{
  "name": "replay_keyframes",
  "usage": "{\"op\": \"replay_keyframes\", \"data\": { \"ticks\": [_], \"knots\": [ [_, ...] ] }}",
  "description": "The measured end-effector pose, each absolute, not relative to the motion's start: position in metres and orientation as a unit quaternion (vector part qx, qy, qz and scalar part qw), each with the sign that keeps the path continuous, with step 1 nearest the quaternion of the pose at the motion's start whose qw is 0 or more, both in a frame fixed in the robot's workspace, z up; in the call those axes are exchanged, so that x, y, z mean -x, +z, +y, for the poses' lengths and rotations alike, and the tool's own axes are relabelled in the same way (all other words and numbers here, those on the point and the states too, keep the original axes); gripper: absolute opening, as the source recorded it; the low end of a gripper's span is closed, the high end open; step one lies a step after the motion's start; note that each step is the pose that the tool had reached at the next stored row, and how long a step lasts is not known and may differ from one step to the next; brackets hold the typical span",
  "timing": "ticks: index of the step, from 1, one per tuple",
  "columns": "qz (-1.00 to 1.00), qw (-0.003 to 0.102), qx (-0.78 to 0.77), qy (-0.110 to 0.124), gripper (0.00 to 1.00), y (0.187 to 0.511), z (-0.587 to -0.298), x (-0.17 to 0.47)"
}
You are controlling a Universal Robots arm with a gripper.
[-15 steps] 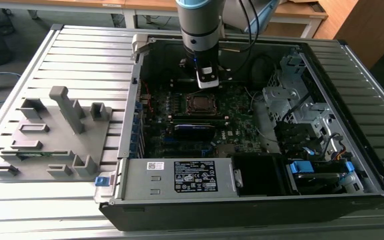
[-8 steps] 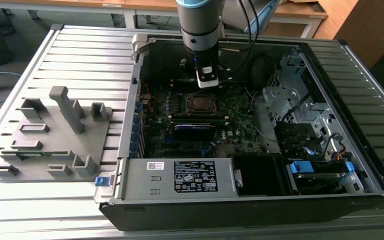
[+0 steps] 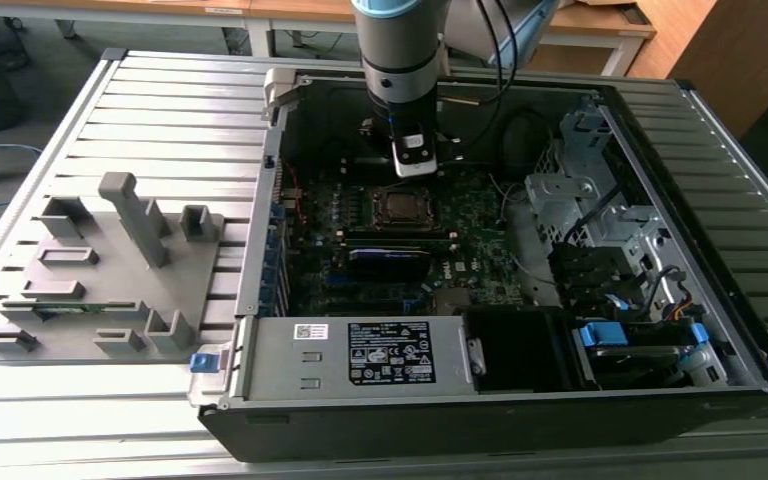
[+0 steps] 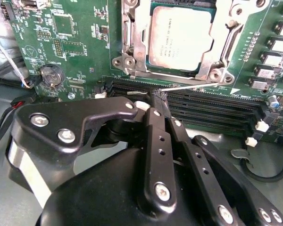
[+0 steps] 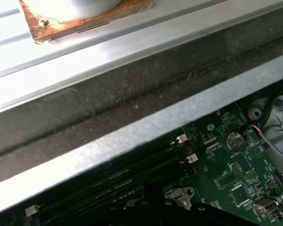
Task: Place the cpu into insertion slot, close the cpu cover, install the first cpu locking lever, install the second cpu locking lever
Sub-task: 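Install the first cpu locking lever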
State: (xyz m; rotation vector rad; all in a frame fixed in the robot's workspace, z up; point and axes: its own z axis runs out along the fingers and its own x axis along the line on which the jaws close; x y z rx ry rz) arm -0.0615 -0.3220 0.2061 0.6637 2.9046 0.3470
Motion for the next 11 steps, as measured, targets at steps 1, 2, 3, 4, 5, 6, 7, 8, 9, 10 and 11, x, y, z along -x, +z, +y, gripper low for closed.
{"op": "replay_keyframes", "data": {
  "ticks": [1,2,3,4,5,6,7,8,9,10,11],
  "knots": [
    [0.966,0.074,-0.220,0.114,0.11,0.2056,-0.3220,0.0615],
    [0.966,0.077,-0.220,0.113,0.11,0.2052,-0.3220,0.0615],
    [0.966,0.079,-0.219,0.113,0.11,0.2048,-0.3220,0.0615],
    [0.966,0.080,-0.219,0.112,0.11,0.2048,-0.3221,0.0615],
    [0.966,0.080,-0.219,0.112,0.11,0.2048,-0.3221,0.0615],
    [0.966,0.080,-0.219,0.112,0.11,0.2047,-0.3221,0.0615],
    [0.966,0.080,-0.219,0.112,0.11,0.2046,-0.3220,0.0614],
    [0.966,0.080,-0.219,0.112,0.11,0.2043,-0.3218,0.0614],
    [0.966,0.080,-0.219,0.112,0.11,0.2042,-0.3212,0.0615],
    [0.966,0.080,-0.219,0.112,0.11,0.2041,-0.3204,0.0615],
    [0.966,0.080,-0.219,0.112,0.11,0.2039,-0.3195,0.0615]
  ]
}}
